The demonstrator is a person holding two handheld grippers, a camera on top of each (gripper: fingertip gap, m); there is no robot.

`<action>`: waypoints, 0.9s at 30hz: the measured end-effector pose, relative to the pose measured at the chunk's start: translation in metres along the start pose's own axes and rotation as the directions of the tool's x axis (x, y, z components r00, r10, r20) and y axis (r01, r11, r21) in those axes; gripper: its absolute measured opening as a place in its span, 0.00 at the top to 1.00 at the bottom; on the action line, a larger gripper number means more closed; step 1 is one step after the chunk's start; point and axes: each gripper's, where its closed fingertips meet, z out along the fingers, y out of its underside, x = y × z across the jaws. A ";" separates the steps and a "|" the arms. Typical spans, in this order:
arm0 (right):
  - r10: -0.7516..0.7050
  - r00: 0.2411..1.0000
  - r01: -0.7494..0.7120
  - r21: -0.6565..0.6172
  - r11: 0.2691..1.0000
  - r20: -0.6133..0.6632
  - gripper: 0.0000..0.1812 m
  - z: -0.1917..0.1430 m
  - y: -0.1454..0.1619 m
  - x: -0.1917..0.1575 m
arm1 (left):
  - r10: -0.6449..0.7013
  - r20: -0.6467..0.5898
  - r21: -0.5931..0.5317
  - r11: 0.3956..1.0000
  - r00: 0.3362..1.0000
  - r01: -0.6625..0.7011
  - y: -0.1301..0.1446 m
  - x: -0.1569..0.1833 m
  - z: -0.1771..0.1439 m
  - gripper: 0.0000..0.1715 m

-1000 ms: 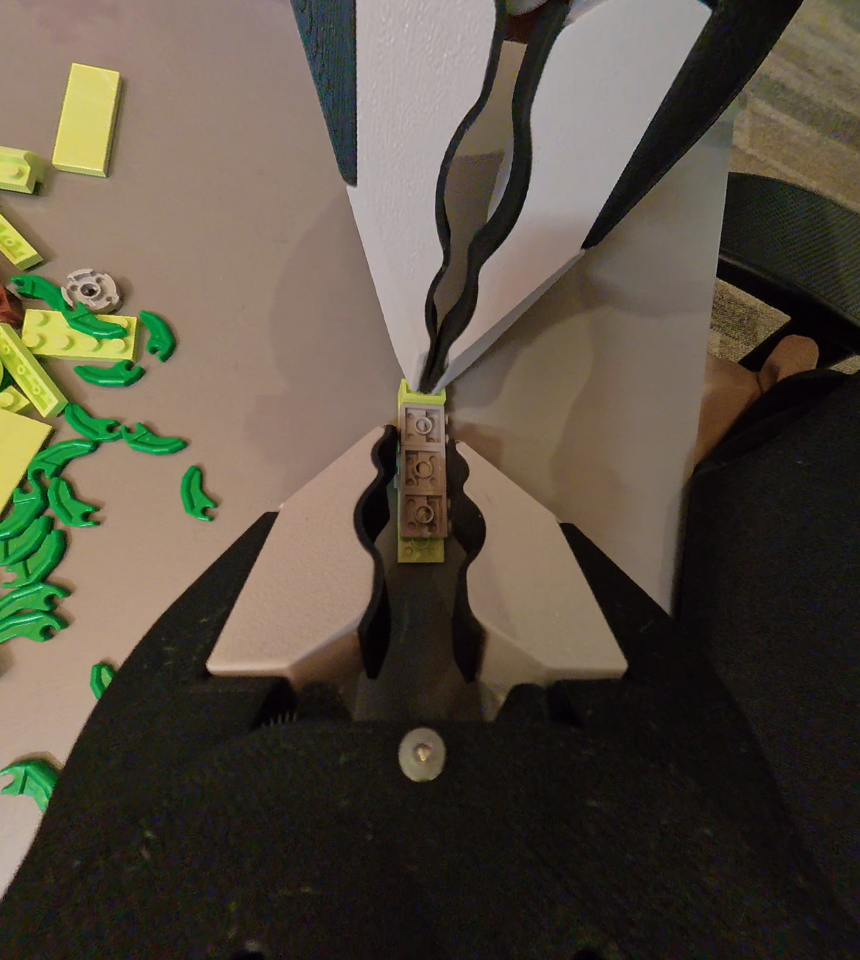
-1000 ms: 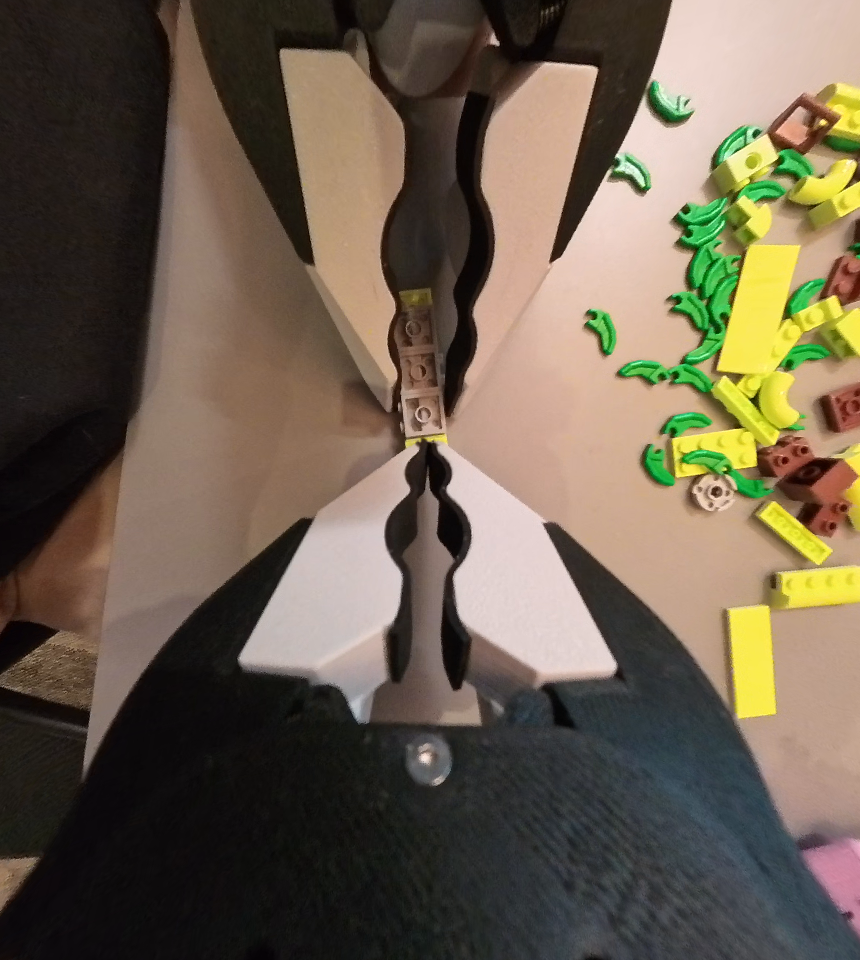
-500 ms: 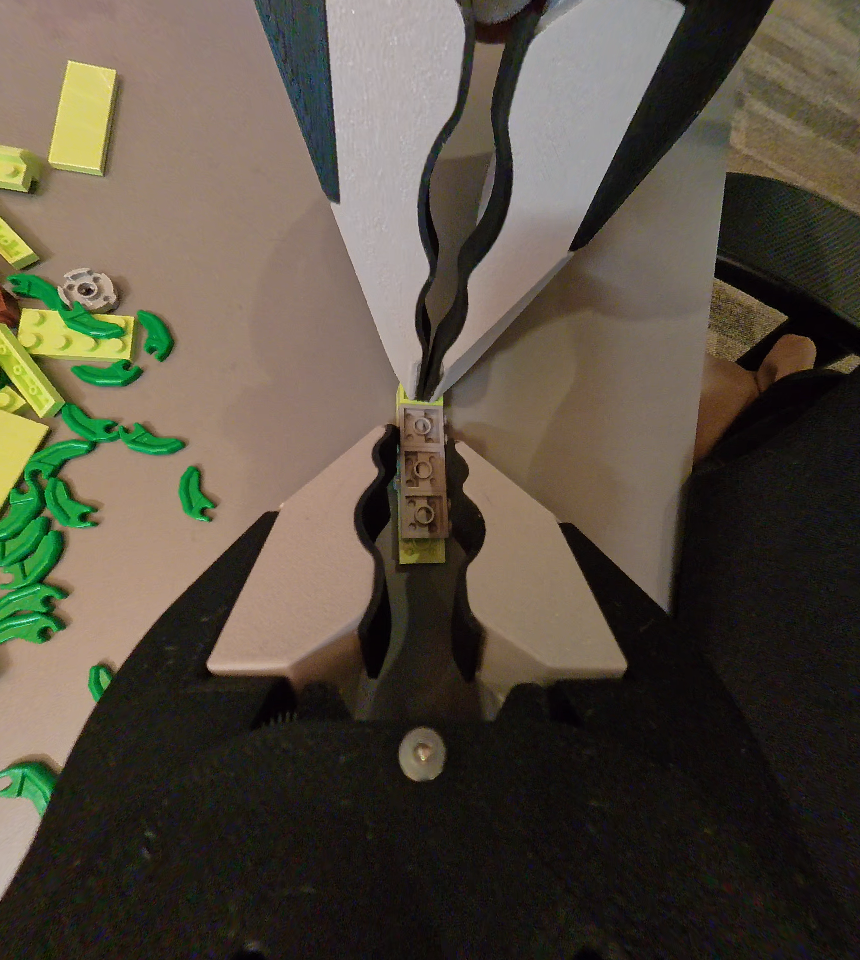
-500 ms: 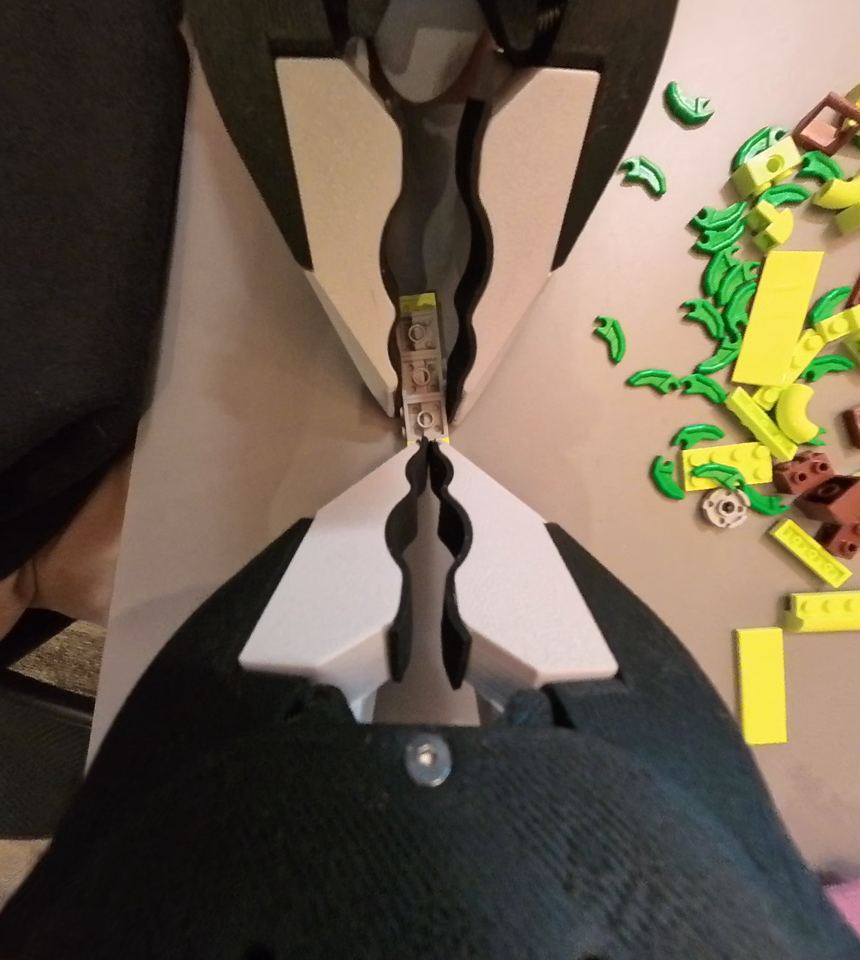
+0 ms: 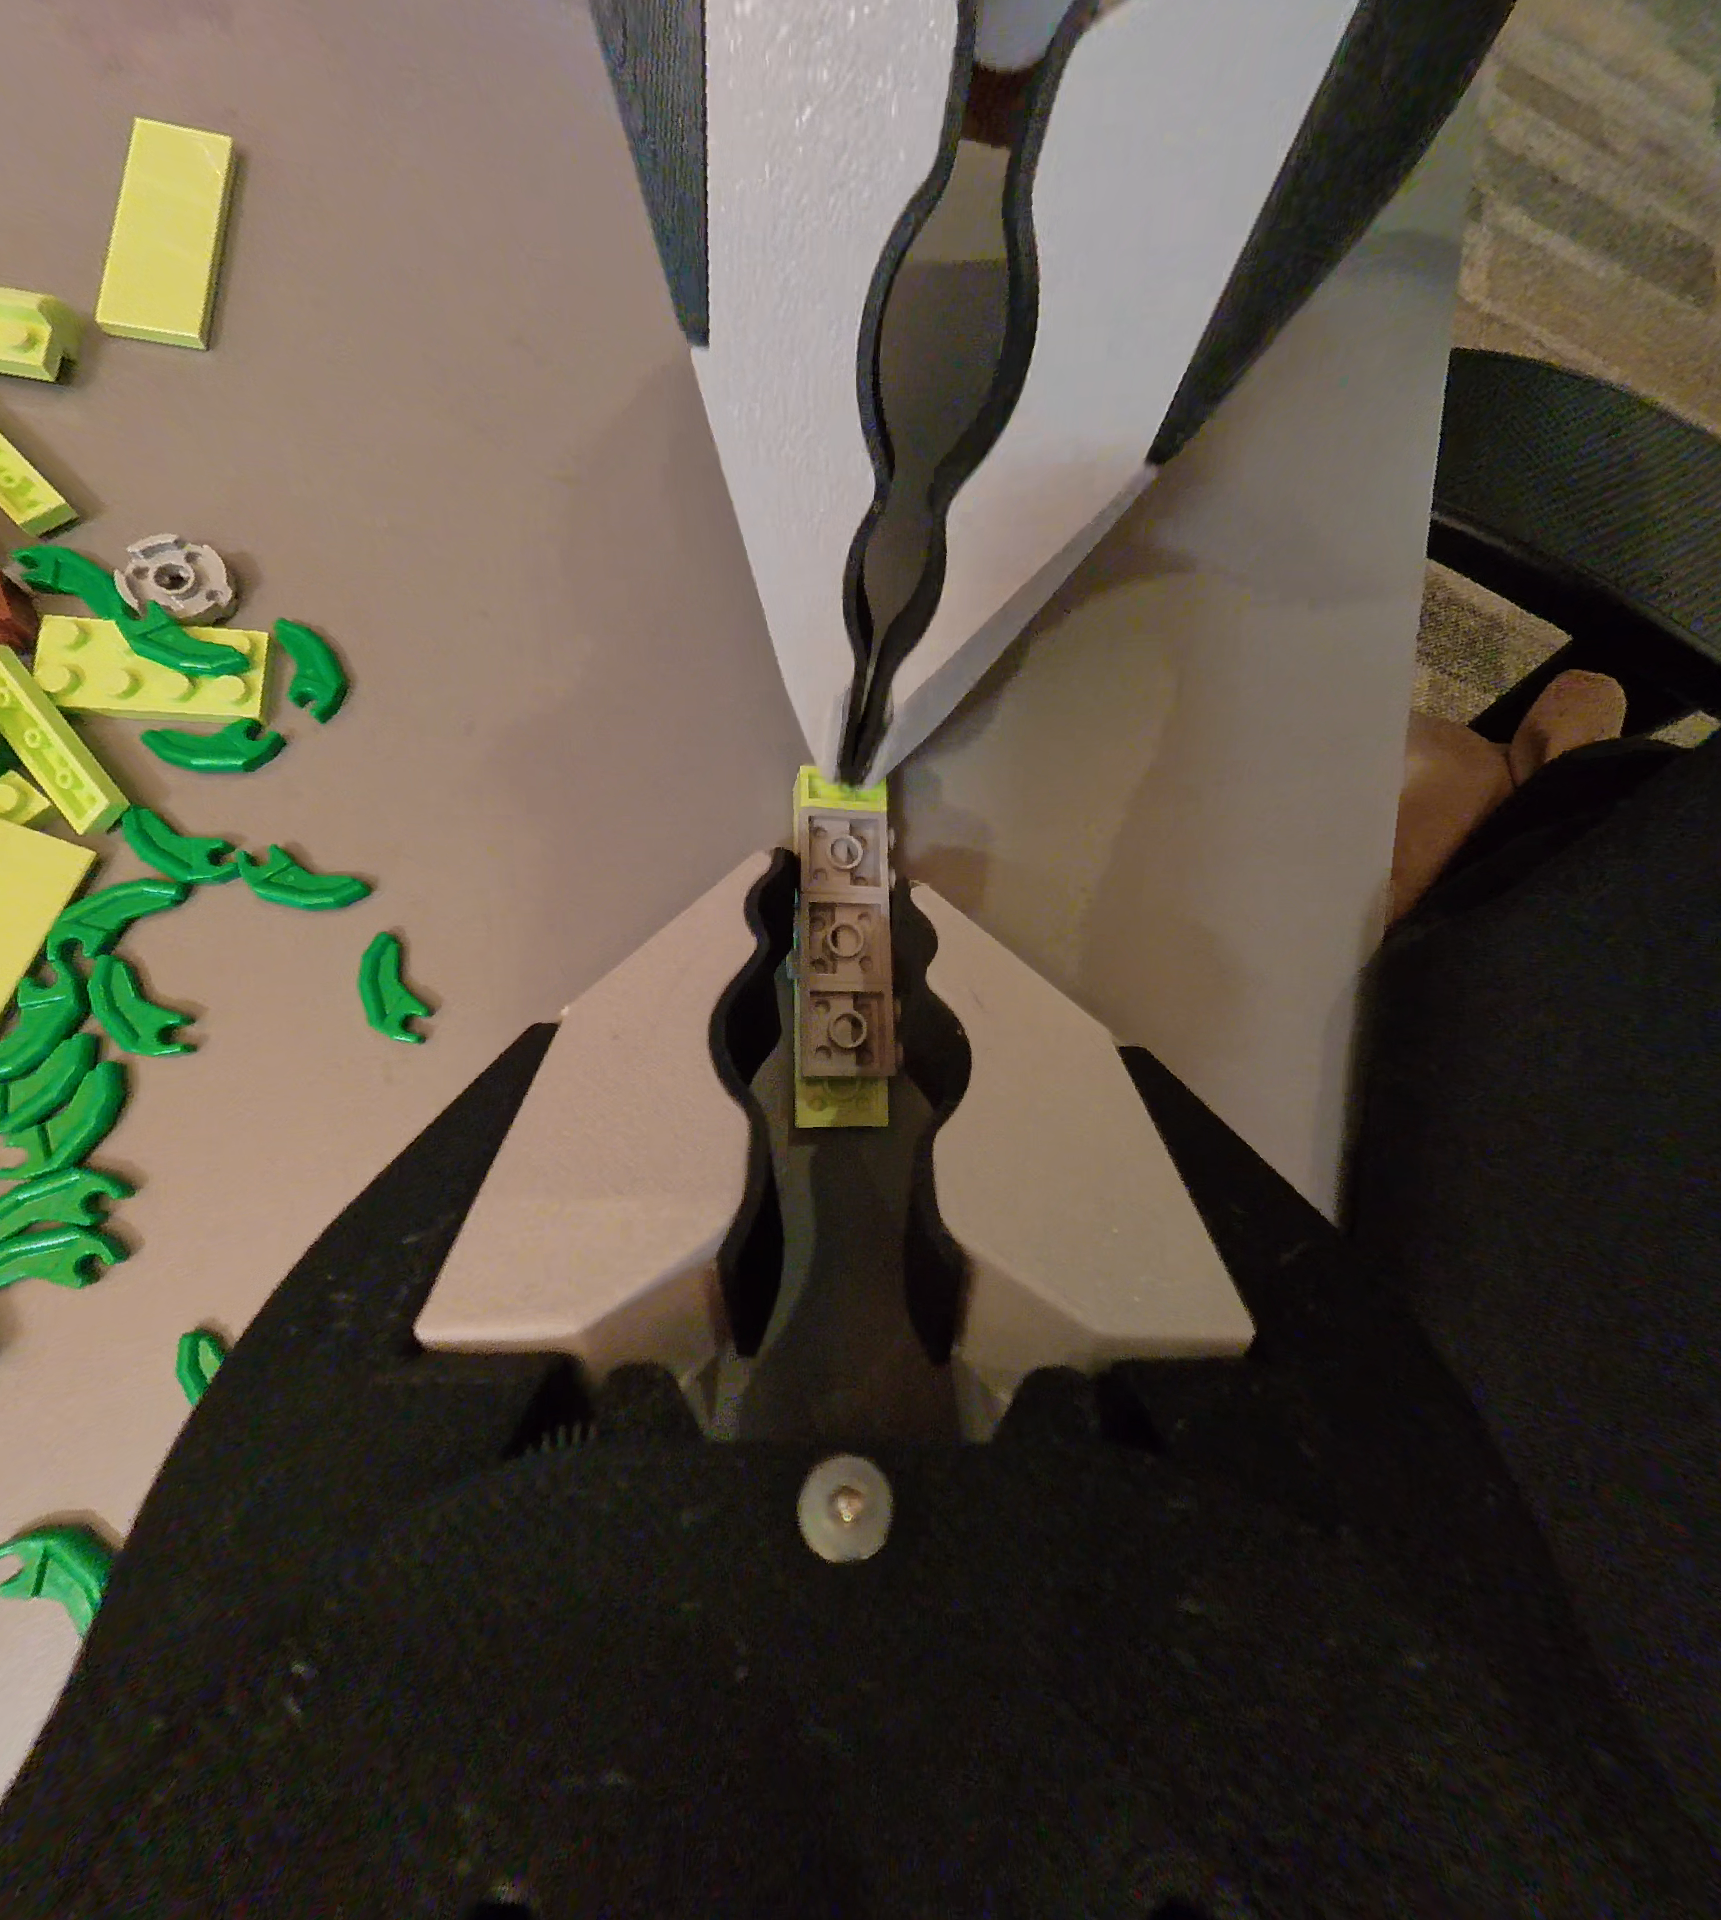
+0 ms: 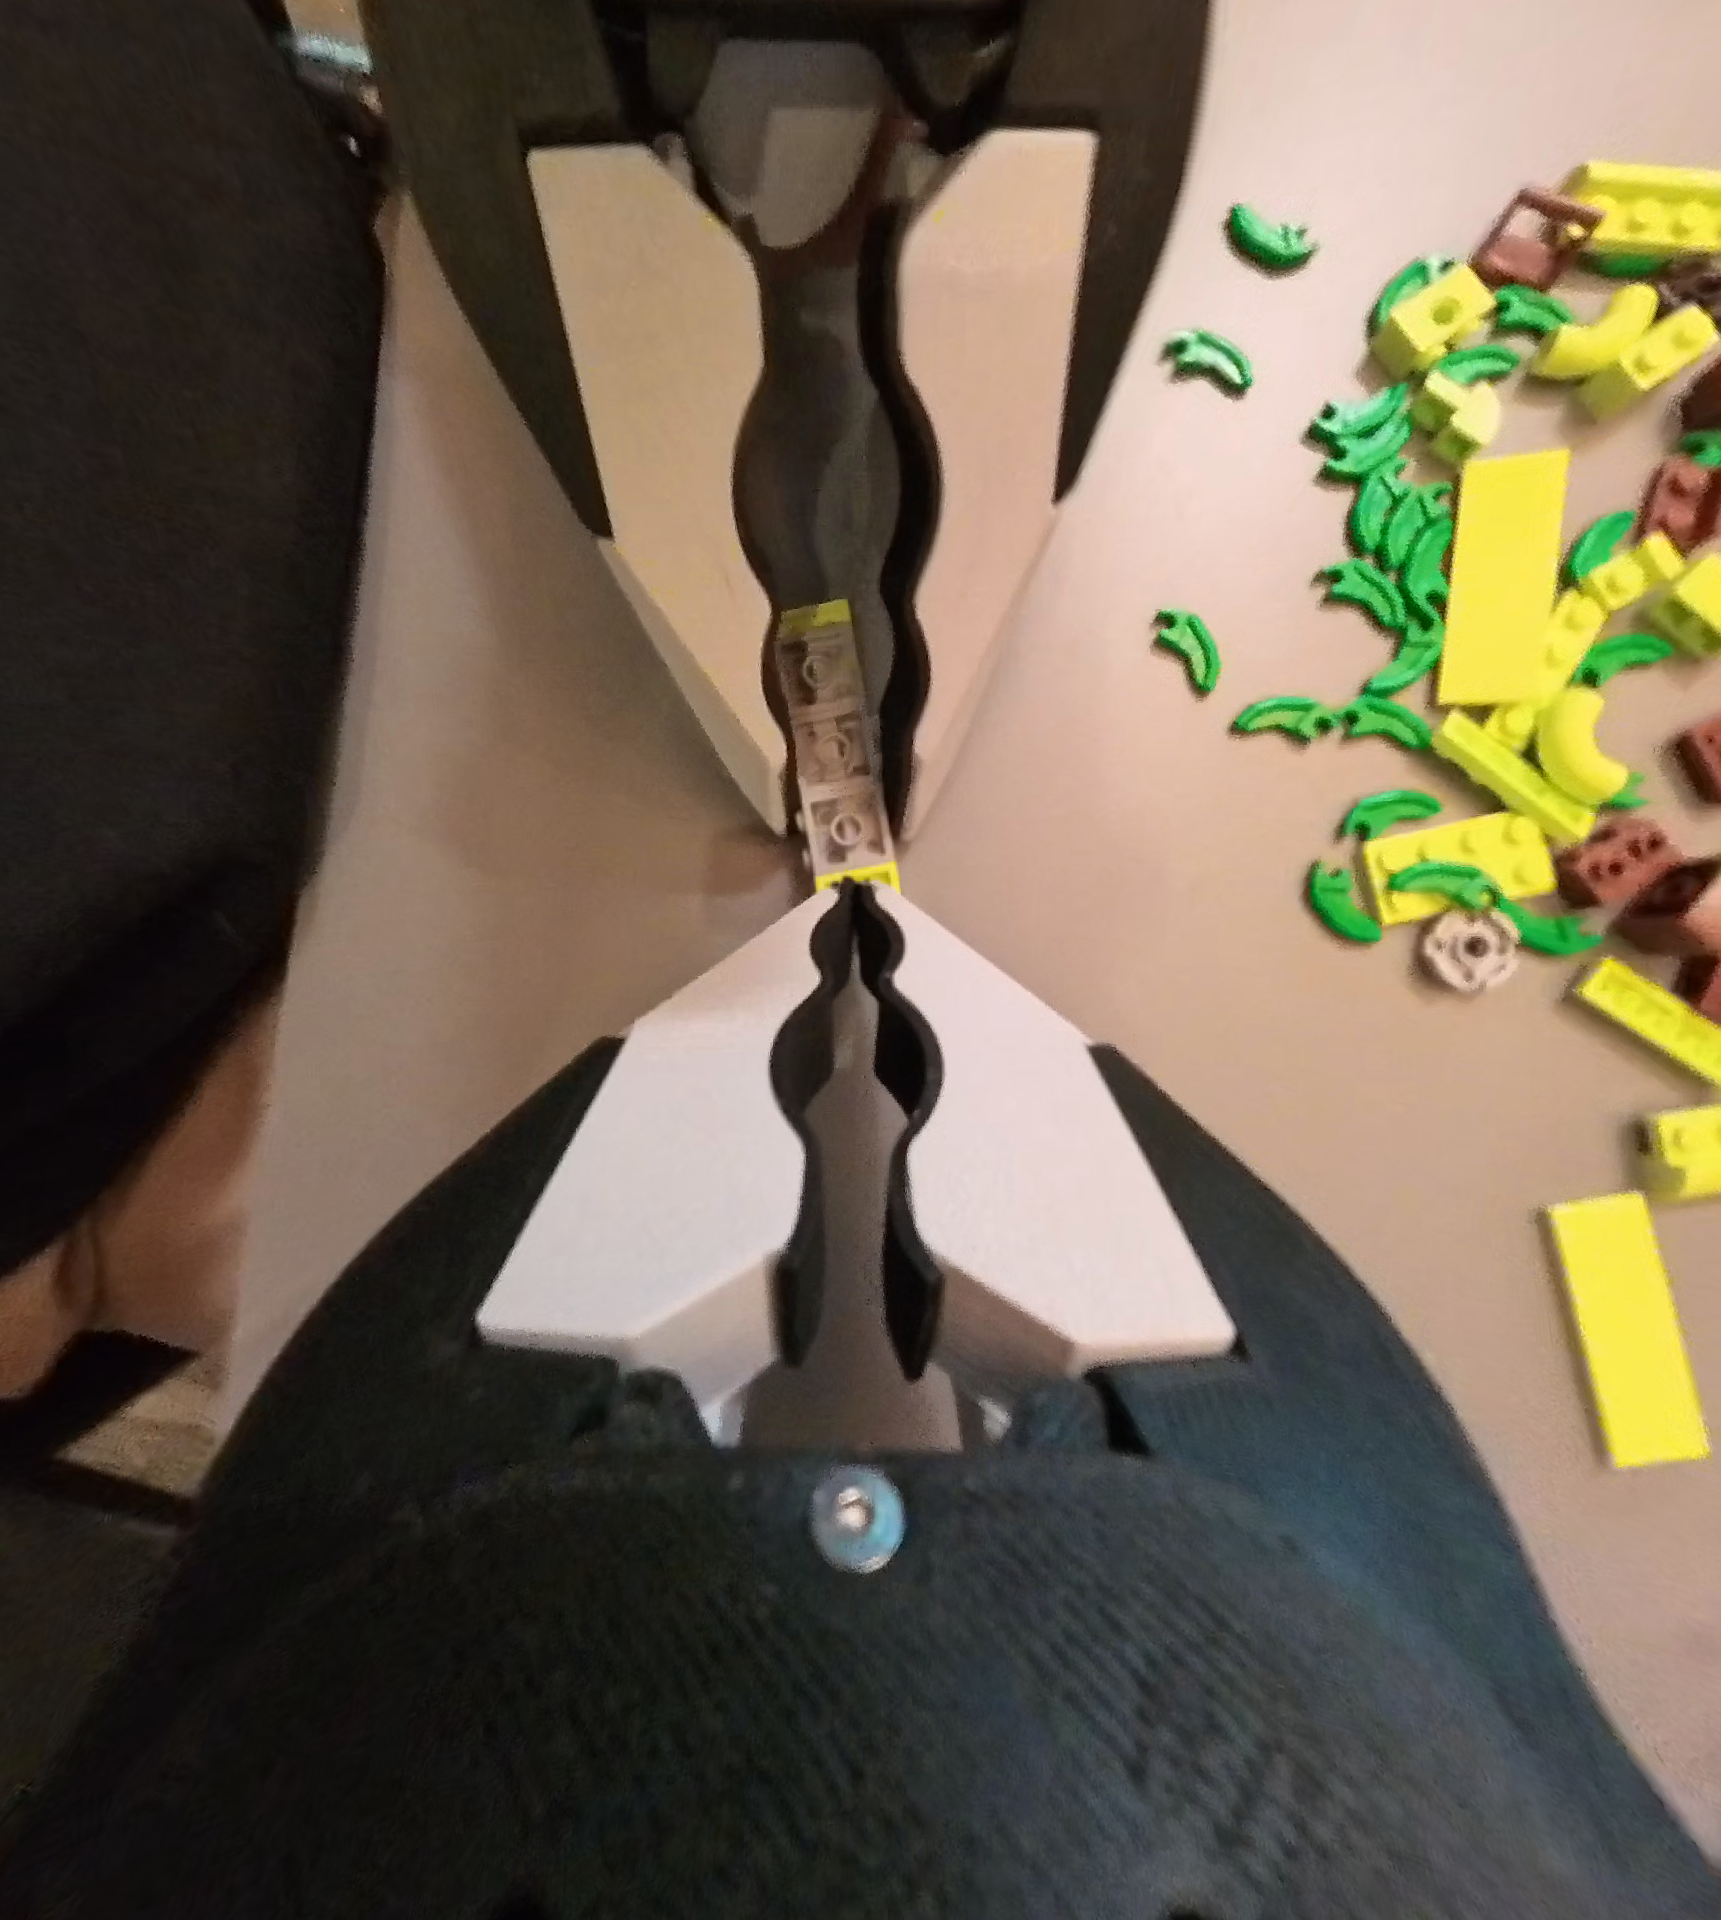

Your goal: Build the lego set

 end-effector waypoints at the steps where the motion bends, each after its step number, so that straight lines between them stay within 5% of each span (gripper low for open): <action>1: 0.041 0.999 -0.041 0.022 0.999 0.000 1.00 -0.004 0.000 0.000 | 0.001 0.001 0.000 1.000 1.000 -0.001 0.000 0.000 0.000 0.91; 4: 0.122 0.992 -0.116 0.152 0.982 -0.034 1.00 -0.020 -0.008 0.003 | 0.001 0.001 0.000 1.000 1.000 -0.001 0.000 0.000 0.000 0.91; 8: 0.154 0.978 -0.136 0.129 0.982 -0.140 1.00 -0.015 -0.001 0.006 | -0.004 -0.005 0.000 1.000 1.000 0.004 0.000 0.000 0.000 0.91; 18: 0.222 0.970 -0.193 0.236 0.952 -0.102 1.00 -0.006 -0.011 0.004 | -0.004 -0.005 0.000 1.000 1.000 0.004 0.000 0.000 0.000 0.91; 23: 0.185 0.965 -0.166 0.111 0.980 -0.185 1.00 0.001 0.013 0.010 | -0.005 -0.006 0.000 1.000 1.000 0.005 0.000 0.000 0.000 0.91; 27: 0.263 0.944 -0.182 0.351 0.919 -0.199 1.00 -0.026 -0.016 0.014 | -0.026 -0.043 0.021 0.999 0.999 0.027 -0.002 0.002 -0.003 0.91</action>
